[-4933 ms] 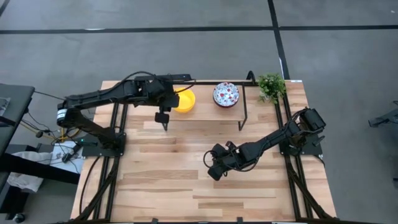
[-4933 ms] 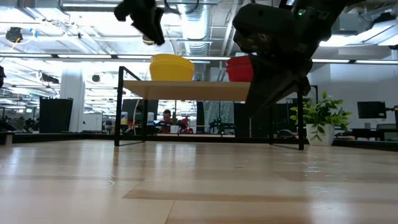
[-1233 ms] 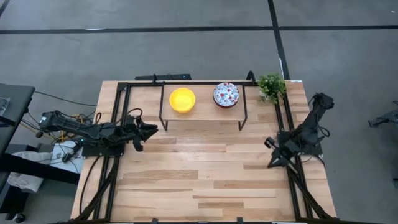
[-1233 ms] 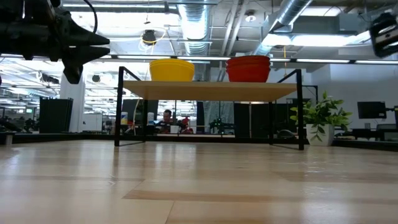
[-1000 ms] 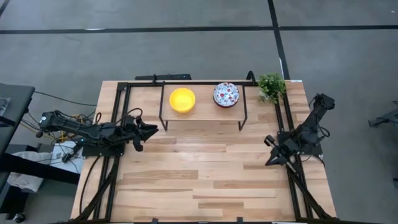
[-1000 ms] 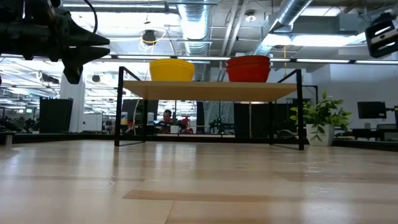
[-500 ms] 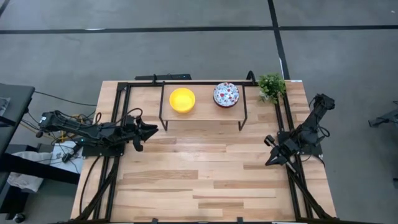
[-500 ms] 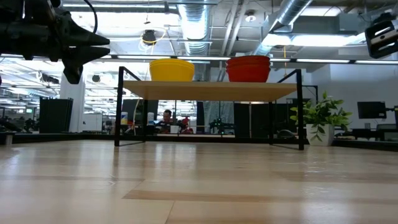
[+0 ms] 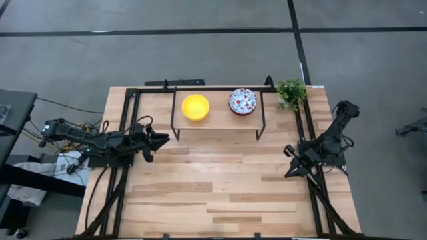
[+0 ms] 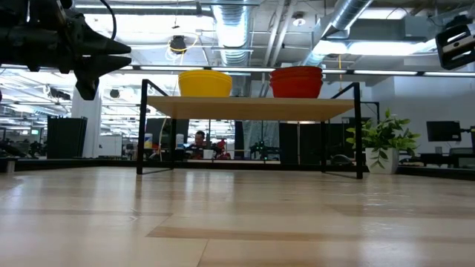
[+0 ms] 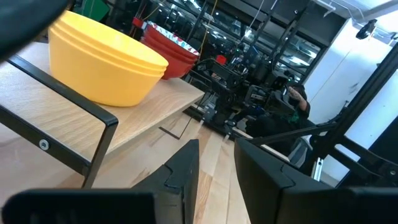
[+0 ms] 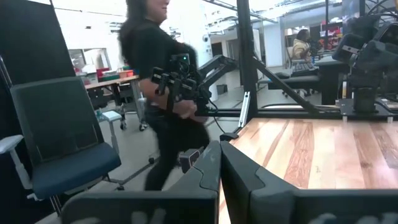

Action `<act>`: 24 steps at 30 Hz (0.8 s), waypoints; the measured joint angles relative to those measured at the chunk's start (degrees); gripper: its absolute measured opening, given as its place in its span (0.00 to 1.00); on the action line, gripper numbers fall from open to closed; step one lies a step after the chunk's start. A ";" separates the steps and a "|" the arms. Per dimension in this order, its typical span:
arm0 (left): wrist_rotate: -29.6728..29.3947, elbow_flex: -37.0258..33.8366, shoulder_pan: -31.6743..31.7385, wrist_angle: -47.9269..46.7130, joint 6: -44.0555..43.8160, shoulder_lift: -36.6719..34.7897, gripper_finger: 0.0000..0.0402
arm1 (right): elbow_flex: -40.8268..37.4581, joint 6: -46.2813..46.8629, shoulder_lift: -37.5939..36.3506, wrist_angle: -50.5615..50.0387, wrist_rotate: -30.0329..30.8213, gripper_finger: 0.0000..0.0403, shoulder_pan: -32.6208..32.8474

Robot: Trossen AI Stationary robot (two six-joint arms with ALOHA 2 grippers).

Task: Pick & Place Mini bowls
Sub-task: Return to Home Position

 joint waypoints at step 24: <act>0.00 0.02 0.00 0.00 -0.01 0.02 0.25 | -0.02 0.01 0.02 0.00 0.00 0.00 0.00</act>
